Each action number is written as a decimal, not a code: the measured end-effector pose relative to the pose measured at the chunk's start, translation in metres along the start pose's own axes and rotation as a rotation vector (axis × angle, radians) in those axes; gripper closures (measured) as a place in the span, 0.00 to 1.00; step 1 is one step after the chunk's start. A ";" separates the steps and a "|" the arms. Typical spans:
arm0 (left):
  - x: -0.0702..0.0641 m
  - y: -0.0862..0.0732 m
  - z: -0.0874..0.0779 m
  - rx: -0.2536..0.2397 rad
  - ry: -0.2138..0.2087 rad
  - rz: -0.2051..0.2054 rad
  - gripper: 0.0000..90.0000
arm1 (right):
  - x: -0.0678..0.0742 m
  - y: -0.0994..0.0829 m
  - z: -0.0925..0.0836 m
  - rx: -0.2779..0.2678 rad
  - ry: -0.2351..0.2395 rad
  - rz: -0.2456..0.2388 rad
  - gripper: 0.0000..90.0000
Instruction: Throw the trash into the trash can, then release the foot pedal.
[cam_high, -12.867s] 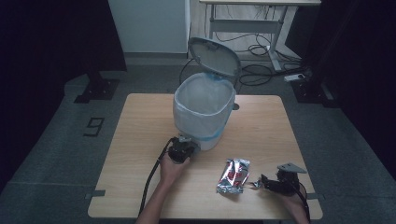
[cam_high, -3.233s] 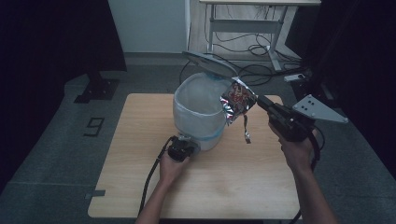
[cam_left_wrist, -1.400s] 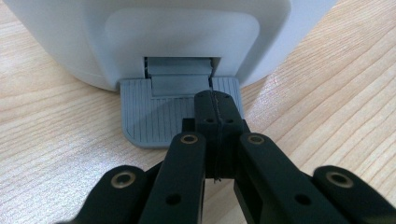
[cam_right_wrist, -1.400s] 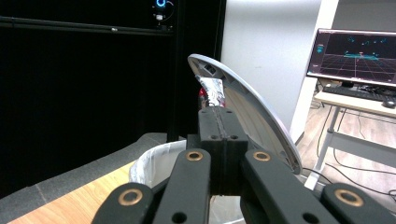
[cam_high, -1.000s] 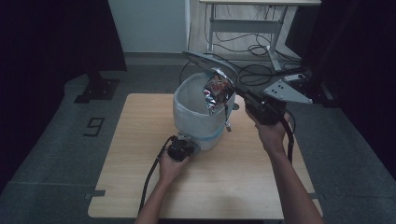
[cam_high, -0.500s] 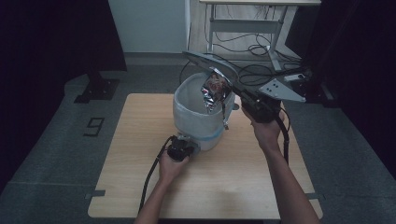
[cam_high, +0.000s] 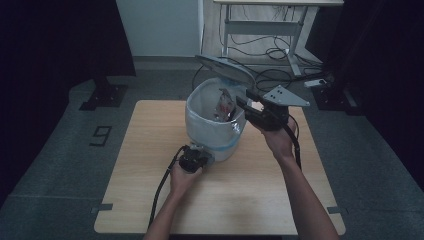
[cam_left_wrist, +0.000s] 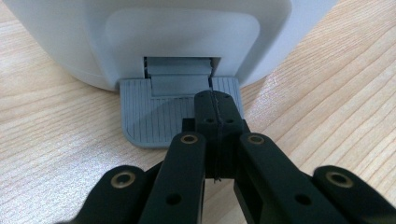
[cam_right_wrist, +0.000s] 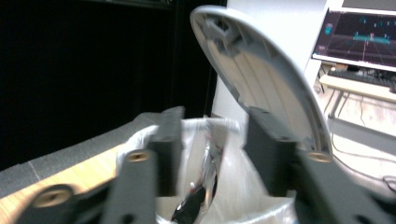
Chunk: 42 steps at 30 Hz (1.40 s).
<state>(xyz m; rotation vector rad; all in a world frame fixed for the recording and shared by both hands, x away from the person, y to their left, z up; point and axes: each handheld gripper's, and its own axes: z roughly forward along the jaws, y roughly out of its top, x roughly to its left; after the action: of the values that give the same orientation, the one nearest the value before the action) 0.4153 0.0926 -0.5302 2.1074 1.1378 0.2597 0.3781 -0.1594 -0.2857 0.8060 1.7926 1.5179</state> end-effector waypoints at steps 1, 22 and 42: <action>0.000 0.000 0.000 0.002 0.000 0.000 1.00 | 0.000 -0.001 0.000 0.006 -0.007 0.002 0.54; -0.001 0.000 0.000 0.002 0.007 0.002 1.00 | -0.013 -0.034 -0.021 0.065 0.034 0.045 0.54; -0.001 0.000 0.000 0.002 0.008 0.001 1.00 | -0.023 -0.061 -0.055 0.075 0.025 0.068 0.54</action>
<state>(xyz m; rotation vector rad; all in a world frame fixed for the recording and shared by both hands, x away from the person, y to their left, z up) 0.4147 0.0917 -0.5298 2.1107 1.1424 0.2675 0.3457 -0.2191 -0.3373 0.8965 1.8675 1.5177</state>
